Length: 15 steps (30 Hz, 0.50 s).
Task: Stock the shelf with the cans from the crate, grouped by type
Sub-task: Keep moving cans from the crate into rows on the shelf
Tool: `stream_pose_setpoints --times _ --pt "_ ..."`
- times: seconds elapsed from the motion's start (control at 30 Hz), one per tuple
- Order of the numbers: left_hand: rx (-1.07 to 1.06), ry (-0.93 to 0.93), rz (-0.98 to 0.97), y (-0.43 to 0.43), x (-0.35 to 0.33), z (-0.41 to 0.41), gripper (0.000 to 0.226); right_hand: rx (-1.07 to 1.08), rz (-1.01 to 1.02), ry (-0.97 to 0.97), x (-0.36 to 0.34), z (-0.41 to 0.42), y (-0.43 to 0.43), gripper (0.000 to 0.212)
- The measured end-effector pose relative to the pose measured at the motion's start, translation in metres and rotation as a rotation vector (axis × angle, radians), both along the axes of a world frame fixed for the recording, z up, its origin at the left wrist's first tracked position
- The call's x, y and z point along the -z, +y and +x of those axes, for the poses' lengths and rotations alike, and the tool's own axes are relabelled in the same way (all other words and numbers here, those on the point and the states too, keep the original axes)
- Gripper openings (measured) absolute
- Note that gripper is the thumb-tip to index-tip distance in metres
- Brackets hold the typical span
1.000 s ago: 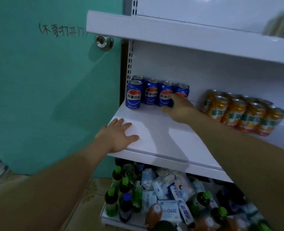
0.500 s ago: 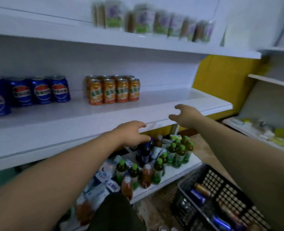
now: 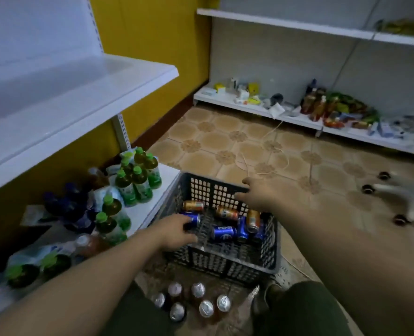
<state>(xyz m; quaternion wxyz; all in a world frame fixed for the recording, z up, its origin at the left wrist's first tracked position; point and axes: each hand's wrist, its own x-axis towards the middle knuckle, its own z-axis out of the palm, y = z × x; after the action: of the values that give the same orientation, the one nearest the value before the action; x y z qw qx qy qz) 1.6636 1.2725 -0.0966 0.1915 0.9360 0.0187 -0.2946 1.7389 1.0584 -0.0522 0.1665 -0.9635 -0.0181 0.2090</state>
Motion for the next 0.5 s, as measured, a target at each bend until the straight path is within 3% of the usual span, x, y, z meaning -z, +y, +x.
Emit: stream_pose_setpoints --times 0.23,0.5 --pt "0.004 0.206 -0.129 -0.034 0.109 0.073 0.048 0.057 -0.033 0.226 0.128 0.054 -0.05 0.059" --pt "-0.036 0.346 -0.118 -0.046 0.254 0.165 0.069 0.024 -0.041 0.39 0.289 0.121 -0.046 0.055"
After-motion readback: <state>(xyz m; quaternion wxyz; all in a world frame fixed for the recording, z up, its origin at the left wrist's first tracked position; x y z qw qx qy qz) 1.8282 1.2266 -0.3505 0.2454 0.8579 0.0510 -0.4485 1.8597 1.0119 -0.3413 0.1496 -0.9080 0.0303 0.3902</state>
